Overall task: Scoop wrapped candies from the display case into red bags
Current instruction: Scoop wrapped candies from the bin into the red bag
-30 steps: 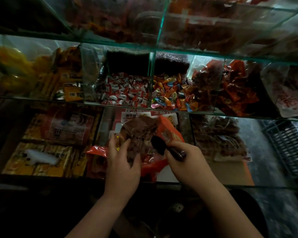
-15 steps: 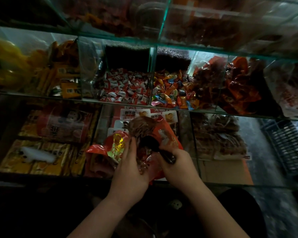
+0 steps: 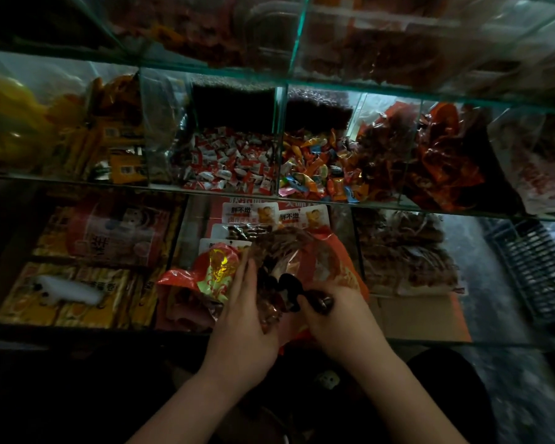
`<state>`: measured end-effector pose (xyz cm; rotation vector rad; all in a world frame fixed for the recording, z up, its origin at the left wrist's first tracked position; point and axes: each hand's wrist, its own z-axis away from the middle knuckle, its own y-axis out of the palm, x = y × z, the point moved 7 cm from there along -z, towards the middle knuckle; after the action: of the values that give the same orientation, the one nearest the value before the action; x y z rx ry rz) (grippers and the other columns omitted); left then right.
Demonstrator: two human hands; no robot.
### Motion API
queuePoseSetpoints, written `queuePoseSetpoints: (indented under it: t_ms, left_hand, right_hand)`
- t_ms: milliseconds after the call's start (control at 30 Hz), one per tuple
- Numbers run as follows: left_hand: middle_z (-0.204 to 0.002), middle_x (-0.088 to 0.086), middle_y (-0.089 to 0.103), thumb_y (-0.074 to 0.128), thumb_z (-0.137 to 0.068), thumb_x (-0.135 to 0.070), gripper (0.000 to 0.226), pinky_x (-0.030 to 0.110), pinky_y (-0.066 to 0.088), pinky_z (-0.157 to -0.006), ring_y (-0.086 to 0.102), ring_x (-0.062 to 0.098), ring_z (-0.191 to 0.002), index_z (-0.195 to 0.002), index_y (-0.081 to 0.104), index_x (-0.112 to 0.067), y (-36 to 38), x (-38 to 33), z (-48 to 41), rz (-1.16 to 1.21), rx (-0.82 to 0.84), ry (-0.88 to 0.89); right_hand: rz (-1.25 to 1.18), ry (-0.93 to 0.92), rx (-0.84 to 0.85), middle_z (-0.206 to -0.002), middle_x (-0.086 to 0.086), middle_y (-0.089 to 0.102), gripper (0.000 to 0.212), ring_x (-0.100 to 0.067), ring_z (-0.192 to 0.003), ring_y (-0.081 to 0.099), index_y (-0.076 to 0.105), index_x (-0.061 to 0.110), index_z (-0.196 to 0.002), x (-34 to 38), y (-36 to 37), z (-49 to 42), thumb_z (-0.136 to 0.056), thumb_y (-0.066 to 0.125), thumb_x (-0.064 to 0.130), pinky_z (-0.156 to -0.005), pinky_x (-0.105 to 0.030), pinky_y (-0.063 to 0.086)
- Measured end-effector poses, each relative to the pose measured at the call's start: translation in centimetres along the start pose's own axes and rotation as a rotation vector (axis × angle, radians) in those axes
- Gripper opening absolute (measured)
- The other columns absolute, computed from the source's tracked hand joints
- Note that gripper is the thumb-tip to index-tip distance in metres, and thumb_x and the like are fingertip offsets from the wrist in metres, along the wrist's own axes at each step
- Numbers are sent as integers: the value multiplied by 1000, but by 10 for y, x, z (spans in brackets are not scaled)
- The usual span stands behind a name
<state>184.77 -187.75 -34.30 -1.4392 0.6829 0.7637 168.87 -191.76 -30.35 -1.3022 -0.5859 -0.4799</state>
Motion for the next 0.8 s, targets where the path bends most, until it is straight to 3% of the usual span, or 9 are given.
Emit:
queuePoseSetpoints:
  t_ms: [67, 200, 333, 433, 500, 600, 667, 800]
  left_hand:
    - [-157, -43, -19, 73, -89, -49, 109, -1, 14, -98, -9, -34, -132, -150, -16, -55, 1, 2, 1, -16, -2, 16]
    - [-162, -35, -11, 68, -91, -54, 103, 19, 19, -110, 4, -9, -145, -152, -15, -54, 5, 9, 2, 13, 13, -38]
    - [-164, -32, -6, 68, -91, -53, 103, 21, 19, -111, 2, -9, -145, -151, -15, -56, 4, 10, 1, 20, 8, -48]
    - [-163, -34, -2, 70, -90, -53, 103, 20, 21, -112, 7, -5, -149, -156, -9, -50, 1, 15, -1, 32, 6, -77]
    - [-159, -40, -5, 66, -83, -69, 107, 16, 16, -112, 3, -10, -148, -160, -5, -44, -3, 16, -4, 52, -10, -91]
    - [-154, -48, -9, 55, -69, -90, 118, 13, 11, -111, -5, -25, -140, -161, -3, -44, -7, 10, -7, 86, -20, -101]
    - [-162, -39, -3, 64, -73, -82, 116, 14, 13, -112, -3, -26, -139, -160, -3, -46, -7, 5, -9, 106, -21, -89]
    - [-161, -35, 7, 80, -82, -52, 110, -4, 9, -103, -2, -34, -132, -161, 3, -44, -12, 1, -19, 95, -59, -67]
  right_hand:
    - [-28, 47, -5, -80, 2, 75, 20, -14, -76, 70, 73, 19, -78, -4, -1, -1, -93, 68, 29, -70, -37, 56]
    - [-204, 236, -11, -68, -1, 71, 32, -15, -62, 67, 70, 11, -68, -19, -7, -6, -93, 69, 29, -57, -33, 51]
    - [-357, 298, -121, -50, 0, 60, 38, -11, -43, 54, 61, 8, -58, -26, -22, 1, -89, 71, 28, -44, -25, 37]
    - [-548, 335, -243, -61, 1, 74, 23, -9, -59, 72, 78, 19, -65, -29, -42, 7, -87, 73, 24, -53, -21, 53]
    - [-769, 376, -315, -68, -4, 78, 23, -15, -70, 78, 81, 22, -68, -38, -55, 9, -89, 75, 18, -62, -33, 63]
    - [-990, 404, -352, -75, -16, 78, 23, -31, -75, 79, 79, 12, -70, -51, -67, 11, -93, 73, 10, -64, -40, 64]
    - [-1043, 407, -369, -78, -19, 77, 25, -35, -77, 79, 79, 11, -71, -56, -72, 13, -94, 71, 9, -65, -42, 64]
    - [-1143, 392, -441, -75, -19, 76, 32, -36, -76, 79, 79, 12, -66, -60, -77, 18, -95, 68, 7, -65, -42, 64]
